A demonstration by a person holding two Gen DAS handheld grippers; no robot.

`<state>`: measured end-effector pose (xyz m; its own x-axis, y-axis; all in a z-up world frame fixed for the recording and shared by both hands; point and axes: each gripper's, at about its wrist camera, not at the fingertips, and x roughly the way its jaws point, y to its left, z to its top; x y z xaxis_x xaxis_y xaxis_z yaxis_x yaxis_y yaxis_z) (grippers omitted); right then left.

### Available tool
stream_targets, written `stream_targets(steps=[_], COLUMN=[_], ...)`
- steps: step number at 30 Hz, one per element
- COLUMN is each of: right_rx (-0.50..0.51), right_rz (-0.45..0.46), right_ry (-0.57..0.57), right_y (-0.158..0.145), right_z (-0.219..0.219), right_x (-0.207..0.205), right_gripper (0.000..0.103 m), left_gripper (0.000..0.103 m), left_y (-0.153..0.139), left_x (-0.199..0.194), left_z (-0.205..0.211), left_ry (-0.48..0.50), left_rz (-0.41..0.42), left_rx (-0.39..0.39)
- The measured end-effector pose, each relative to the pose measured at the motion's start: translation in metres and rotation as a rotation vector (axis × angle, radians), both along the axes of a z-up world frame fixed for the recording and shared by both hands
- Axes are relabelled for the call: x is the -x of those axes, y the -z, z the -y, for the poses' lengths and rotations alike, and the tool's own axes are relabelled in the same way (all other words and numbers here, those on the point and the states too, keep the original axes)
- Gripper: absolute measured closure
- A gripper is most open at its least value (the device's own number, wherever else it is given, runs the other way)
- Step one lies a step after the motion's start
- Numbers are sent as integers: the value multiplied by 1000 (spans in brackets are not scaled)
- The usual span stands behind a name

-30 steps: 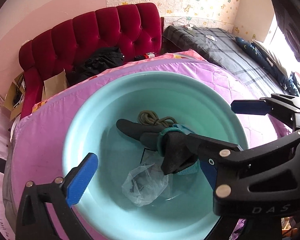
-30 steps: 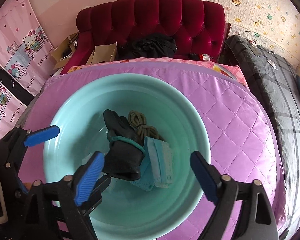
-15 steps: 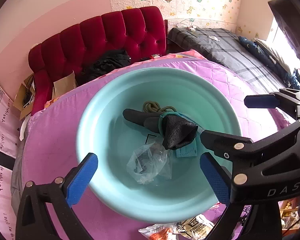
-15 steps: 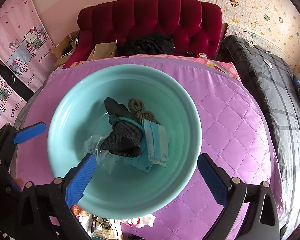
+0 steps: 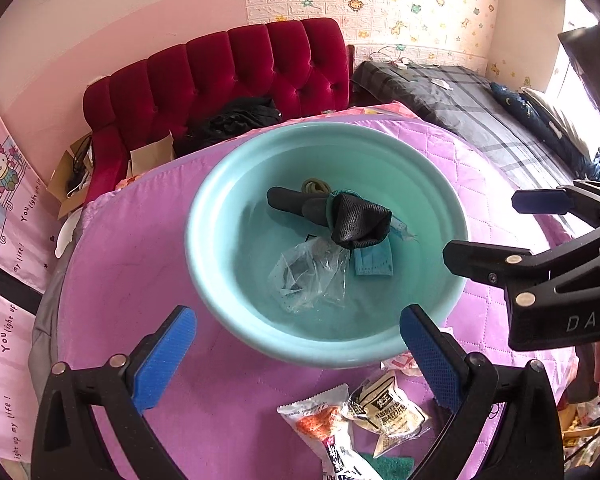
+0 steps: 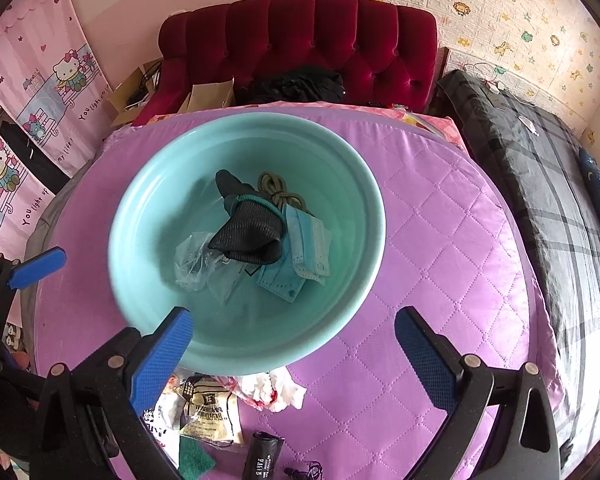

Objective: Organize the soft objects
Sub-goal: 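Withdraw both tools from the basin toward the remaining items on the table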

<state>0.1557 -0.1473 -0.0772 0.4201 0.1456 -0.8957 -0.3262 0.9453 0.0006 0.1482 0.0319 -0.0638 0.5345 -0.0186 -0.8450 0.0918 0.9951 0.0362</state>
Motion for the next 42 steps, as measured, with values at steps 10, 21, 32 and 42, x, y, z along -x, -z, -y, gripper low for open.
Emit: stream_targets(steps=[10, 21, 32, 42], right_rx=[5, 18, 17, 13], right_rz=[-9, -5, 2, 14], right_ry=[-13, -35, -28, -16], right_y=[-2, 6, 14, 36], right_z=[7, 15, 29, 44], right_x=[31, 68, 95, 115], right_gripper=[0, 0, 0, 0], left_gripper=[0, 0, 0, 0], left_y=[-4, -1, 12, 34], left_x=[37, 81, 116, 142], left_z=[-2, 6, 10, 15], left_ry=[-36, -63, -95, -116], left_rz=[-4, 10, -4, -22], left_rx=[-14, 0, 25, 43])
